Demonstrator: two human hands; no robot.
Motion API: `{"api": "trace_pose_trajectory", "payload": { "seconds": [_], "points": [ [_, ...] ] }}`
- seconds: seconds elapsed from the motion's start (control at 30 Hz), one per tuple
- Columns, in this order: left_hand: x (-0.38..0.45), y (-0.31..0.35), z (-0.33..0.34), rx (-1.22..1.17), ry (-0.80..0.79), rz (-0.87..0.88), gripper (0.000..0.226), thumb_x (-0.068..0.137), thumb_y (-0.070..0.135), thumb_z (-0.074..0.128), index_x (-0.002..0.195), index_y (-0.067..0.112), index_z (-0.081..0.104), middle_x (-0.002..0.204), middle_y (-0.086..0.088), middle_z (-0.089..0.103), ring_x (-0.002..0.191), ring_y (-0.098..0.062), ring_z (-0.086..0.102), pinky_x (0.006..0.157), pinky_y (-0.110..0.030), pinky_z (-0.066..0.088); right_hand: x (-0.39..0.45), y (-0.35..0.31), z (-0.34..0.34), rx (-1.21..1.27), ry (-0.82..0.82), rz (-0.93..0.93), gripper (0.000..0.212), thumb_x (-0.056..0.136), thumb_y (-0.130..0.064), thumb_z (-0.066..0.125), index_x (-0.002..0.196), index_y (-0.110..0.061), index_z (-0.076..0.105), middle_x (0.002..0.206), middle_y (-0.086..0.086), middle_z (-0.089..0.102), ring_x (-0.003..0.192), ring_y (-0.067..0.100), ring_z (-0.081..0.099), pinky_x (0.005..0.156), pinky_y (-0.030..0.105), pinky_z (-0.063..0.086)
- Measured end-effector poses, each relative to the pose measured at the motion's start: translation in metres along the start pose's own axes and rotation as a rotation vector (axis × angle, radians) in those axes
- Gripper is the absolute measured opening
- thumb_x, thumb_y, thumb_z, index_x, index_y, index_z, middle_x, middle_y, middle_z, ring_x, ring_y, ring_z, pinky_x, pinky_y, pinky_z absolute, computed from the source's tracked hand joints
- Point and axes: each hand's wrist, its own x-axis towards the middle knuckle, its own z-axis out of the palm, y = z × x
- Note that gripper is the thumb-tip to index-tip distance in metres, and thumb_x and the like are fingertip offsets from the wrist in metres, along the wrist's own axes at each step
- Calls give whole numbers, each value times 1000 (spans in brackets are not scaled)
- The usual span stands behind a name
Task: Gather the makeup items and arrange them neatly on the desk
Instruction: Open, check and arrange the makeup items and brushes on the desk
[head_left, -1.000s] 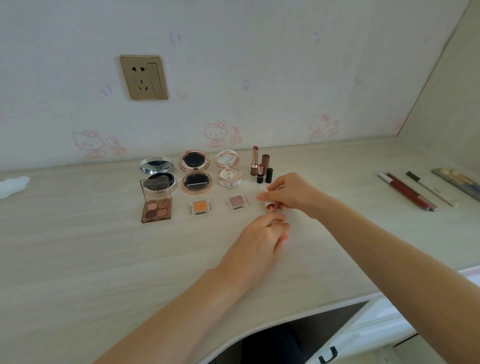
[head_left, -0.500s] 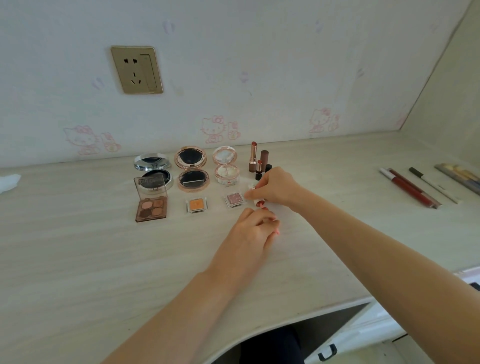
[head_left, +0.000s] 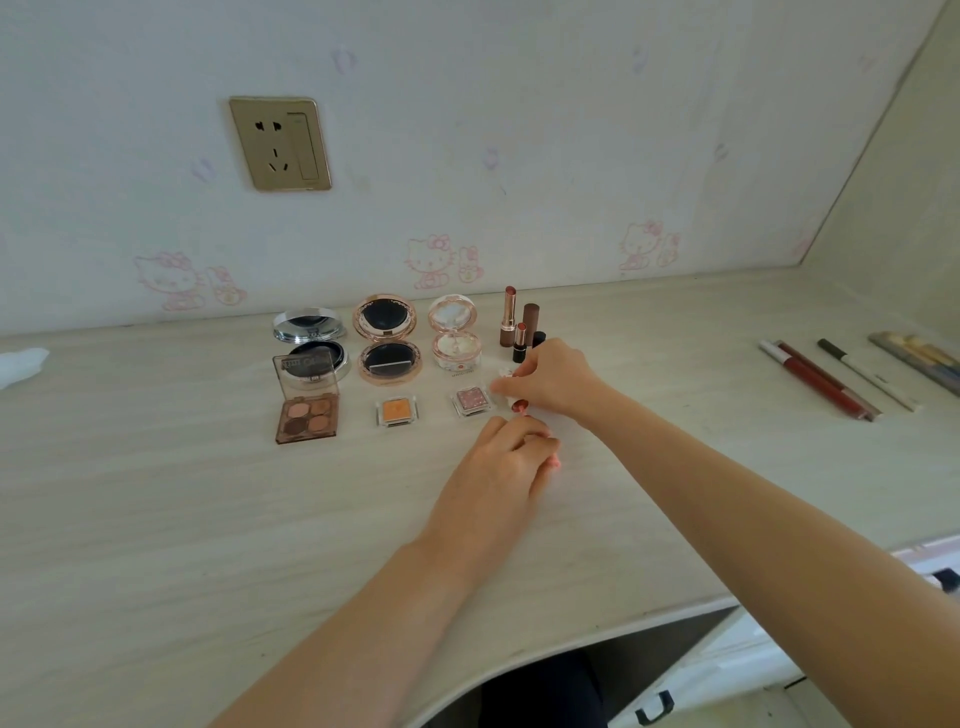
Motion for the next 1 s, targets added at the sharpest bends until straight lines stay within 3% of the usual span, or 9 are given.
{"api": "trace_pose_trajectory", "payload": {
  "seconds": [0.17, 0.33, 0.53, 0.77, 0.87, 1.0],
  "points": [
    [0, -2, 3, 8, -3, 5, 15, 88, 11, 65, 101, 9, 71, 109, -2, 64, 99, -18, 53, 90, -25, 40, -1, -2, -1, -36, -7, 31, 39, 72, -40, 74, 83, -4, 68, 58, -3, 51, 62, 11, 48, 53, 25, 37],
    [1, -4, 3, 21, -3, -15, 17, 86, 9, 67, 102, 8, 70, 108, -3, 65, 97, -20, 55, 89, -27, 40, -5, -6, -3, -46, -42, 51, 31, 72, -34, 73, 64, -11, 53, 54, -1, 45, 59, 14, 44, 53, 25, 36],
    [0, -1, 0, 17, -12, -30, 22, 87, 9, 66, 109, 9, 69, 110, -2, 65, 100, -21, 57, 90, -28, 40, -8, -7, -6, -33, -43, 39, 41, 74, -36, 73, 93, 1, 69, 69, 3, 57, 73, 16, 53, 73, 34, 50],
    [-1, 2, -5, 8, -18, -11, 22, 88, 12, 64, 109, 11, 68, 112, 1, 61, 99, -16, 57, 84, -29, 49, -16, -4, -20, -57, -36, 33, 34, 83, -37, 65, 89, -4, 69, 68, 8, 63, 63, 15, 53, 70, 27, 48],
    [-2, 4, -9, 0, -25, -18, 23, 89, 16, 64, 112, 13, 69, 114, 4, 60, 103, -13, 55, 84, -28, 52, -26, 12, -40, -14, -6, -2, 30, 88, -32, 60, 94, -3, 68, 86, 17, 71, 74, 22, 63, 79, 33, 52],
    [-5, 12, -14, 81, -55, 42, 24, 88, 20, 65, 111, 16, 69, 112, 5, 62, 104, -12, 51, 84, -29, 53, -41, 47, -69, -7, 43, -26, 15, 87, -29, 60, 93, -17, 68, 85, 4, 72, 85, 21, 69, 76, 35, 56]
  ]
}}
